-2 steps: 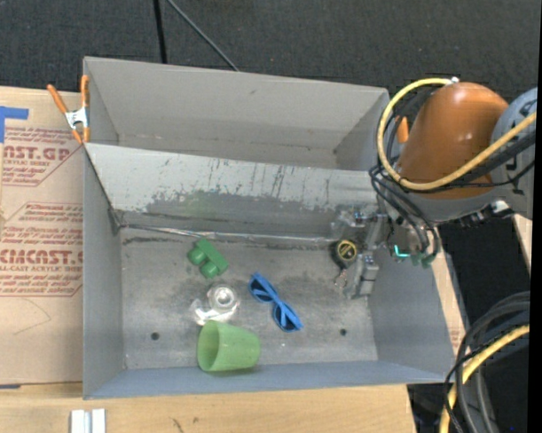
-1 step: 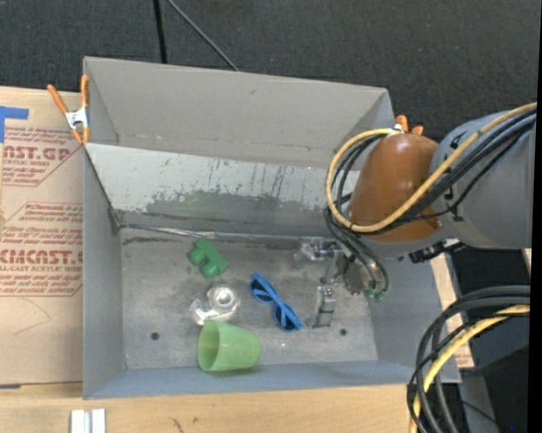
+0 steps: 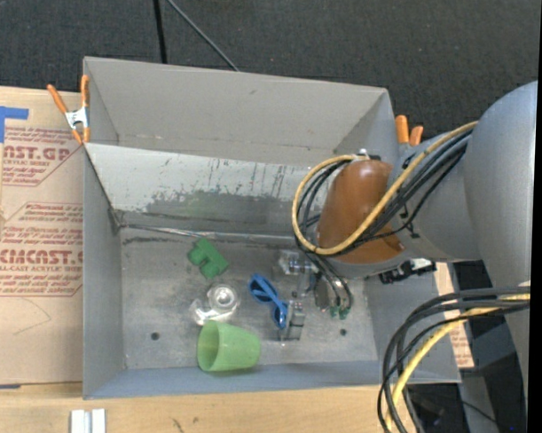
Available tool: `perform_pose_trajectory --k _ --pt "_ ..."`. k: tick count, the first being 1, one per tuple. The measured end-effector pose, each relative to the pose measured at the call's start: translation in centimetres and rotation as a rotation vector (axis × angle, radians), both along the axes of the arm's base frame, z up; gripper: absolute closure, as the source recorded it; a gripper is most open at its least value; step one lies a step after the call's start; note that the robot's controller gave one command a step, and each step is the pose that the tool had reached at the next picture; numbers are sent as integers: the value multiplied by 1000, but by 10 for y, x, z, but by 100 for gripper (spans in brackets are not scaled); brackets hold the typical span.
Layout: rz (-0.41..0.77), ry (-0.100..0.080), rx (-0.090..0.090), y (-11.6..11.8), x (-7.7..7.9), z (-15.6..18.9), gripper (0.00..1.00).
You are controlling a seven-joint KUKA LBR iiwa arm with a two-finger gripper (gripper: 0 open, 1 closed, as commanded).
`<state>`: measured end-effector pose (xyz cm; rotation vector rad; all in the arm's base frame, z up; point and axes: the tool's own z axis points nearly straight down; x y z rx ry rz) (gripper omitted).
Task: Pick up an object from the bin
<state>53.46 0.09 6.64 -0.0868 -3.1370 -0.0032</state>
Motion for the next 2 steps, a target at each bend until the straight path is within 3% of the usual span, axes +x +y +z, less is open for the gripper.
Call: perform_pose_trajectory --k 1,2 --pt "-1 -4 -2 -1 1 3 100" --pt "13 -13 -2 -5 -13 155 100"
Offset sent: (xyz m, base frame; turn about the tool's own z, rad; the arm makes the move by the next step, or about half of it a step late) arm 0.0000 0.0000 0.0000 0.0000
